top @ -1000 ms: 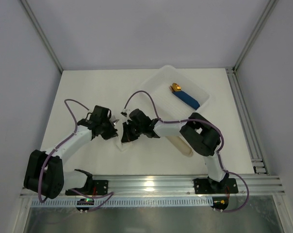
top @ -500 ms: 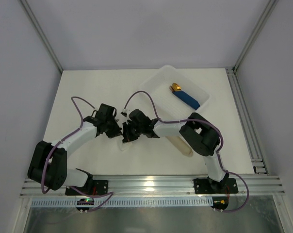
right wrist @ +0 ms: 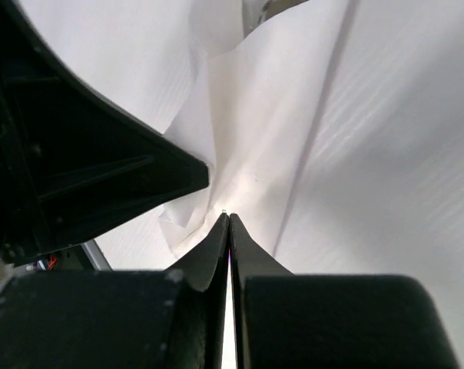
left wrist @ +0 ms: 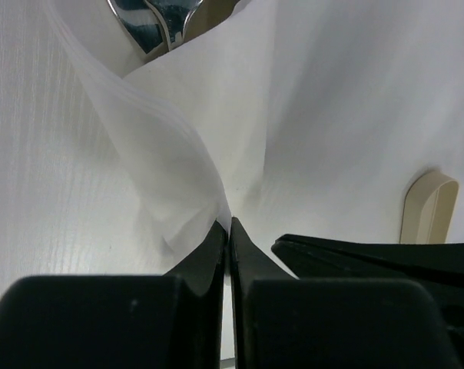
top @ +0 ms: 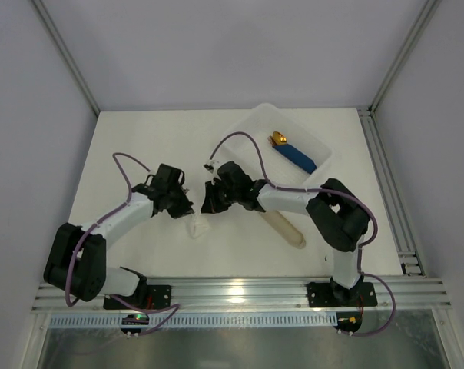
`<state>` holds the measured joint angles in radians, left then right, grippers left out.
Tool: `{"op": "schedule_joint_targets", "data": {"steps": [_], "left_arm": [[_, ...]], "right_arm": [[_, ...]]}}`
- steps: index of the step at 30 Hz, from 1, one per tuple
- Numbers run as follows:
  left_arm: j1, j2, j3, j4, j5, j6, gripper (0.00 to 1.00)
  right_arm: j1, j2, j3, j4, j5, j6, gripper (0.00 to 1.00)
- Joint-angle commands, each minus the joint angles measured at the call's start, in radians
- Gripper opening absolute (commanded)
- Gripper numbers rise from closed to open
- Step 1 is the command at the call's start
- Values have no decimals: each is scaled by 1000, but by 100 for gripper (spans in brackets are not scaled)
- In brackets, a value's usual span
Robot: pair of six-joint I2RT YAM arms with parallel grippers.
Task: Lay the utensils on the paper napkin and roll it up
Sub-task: Roll the napkin at the center of the board.
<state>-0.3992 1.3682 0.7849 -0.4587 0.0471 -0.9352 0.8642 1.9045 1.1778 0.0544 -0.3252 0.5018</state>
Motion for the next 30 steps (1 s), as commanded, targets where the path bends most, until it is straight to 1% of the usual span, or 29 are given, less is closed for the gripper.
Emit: {"op": "schedule_joint_targets", "data": {"steps": [1,14,20,24,30], "left_arm": [[-4,5,45,48,2,-1,0],[-15,61,86,61,13,-2,0],[-33,124,120,80,17,-7,0],[-41,167,158,86,20,-5,0],[-43,233,175,109,28,-5,0]], "right_arm": [[-22,-21,-29,10,18,-23,4],[-39,119,20,68,-32,-19,4],[-39,130,34,84,-52,-13,4],[-37,119,19,88,-49,3,4],[-37,99,-23,98,-35,9,4]]}}
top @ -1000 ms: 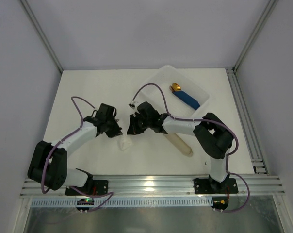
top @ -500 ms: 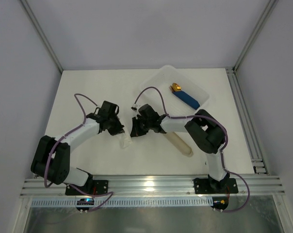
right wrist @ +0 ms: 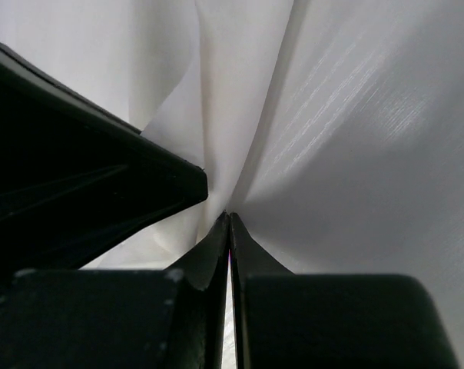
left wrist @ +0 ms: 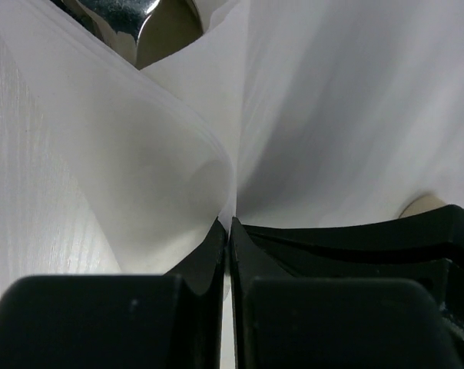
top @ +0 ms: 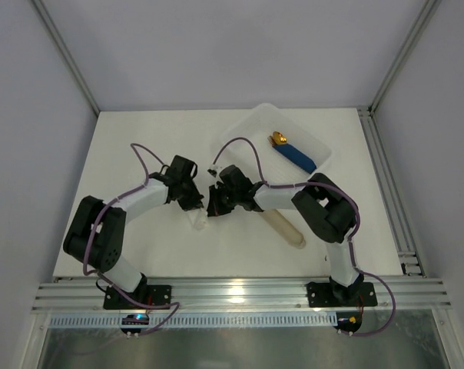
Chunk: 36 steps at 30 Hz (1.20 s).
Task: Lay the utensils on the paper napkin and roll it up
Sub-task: Roll the napkin at the center of the board.
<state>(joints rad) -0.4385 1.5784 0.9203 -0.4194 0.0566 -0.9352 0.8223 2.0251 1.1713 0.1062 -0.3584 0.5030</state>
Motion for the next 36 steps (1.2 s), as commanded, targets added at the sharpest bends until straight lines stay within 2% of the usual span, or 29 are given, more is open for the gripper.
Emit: {"op": "schedule_joint_targets", "data": {"steps": [1,5,9,12,15,20,21,27,33,36], "left_arm": [[-3,29,41,76,23,-5,0],[-3,51,42,83,25,-5,0],[-3,58,40,90,32,1,0],[-3,58,37,88,34,6,0],[-3,61,37,88,38,12,0],[-3,66,37,90,45,22,0],[-5,68,37,88,48,22,0],[-5,75,40,88,57,35,0],[-3,88,45,85,77,49,0],[-2,91,46,80,81,58,0]], "right_arm": [[5,-34,-24,46,2,0,4],[6,-87,-76,46,59,-14,4],[11,-173,-139,43,105,-23,16],[26,-233,-179,39,128,-41,21],[58,-267,-185,24,113,-61,32],[110,-290,-139,-40,98,-86,60],[115,-284,-121,-62,96,-89,62],[127,-233,-52,-131,130,-100,65],[141,-175,-9,-125,213,-113,57],[149,-166,-25,-68,249,-109,55]]}}
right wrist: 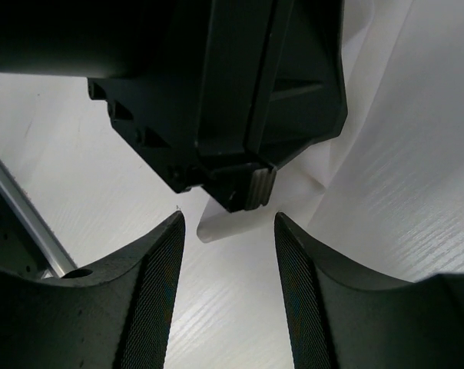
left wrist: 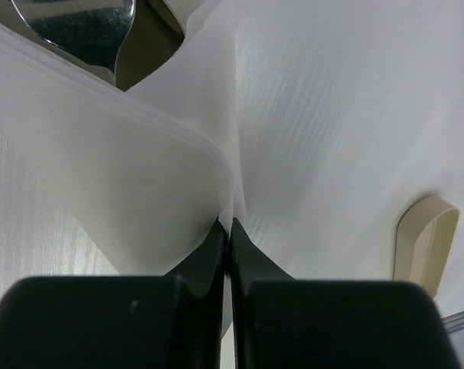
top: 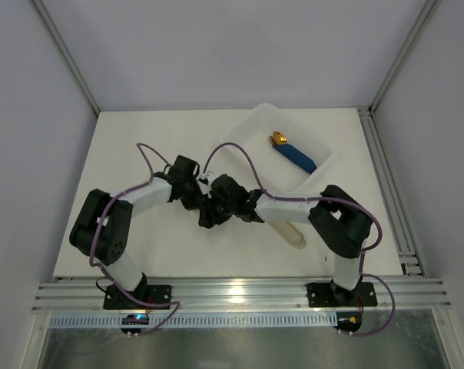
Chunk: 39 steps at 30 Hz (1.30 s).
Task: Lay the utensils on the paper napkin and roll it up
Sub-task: Roll the napkin at the center of the board.
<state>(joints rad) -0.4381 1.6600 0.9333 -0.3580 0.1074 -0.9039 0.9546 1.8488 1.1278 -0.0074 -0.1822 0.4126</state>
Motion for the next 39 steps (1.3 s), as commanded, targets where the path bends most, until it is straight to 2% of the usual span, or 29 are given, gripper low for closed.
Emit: {"op": "schedule_joint_targets", "data": {"steps": [1,20,22,25,28,35,39], "left_arm": [[-2,12,33,19,32,30,0],[-2,6,29,16,41,36,0],[-4,4,30,16,41,36,0],[-2,6,29,14,40,36,0],[-2,7,30,14,40,34,0],[-2,24,41,19,43,31,0],[-2,33,44,24,44,30,0]], "right_arm": [[25,10,15,64,90,-18,54],[58,46,-2,78,174,17,39],[58,41,-17,84,178,25,34],[58,26,-45,107,217,49,21],[58,10,-92,145,225,92,15],[55,-13,-171,219,247,172,5],[49,1,-177,228,234,198,4]]}}
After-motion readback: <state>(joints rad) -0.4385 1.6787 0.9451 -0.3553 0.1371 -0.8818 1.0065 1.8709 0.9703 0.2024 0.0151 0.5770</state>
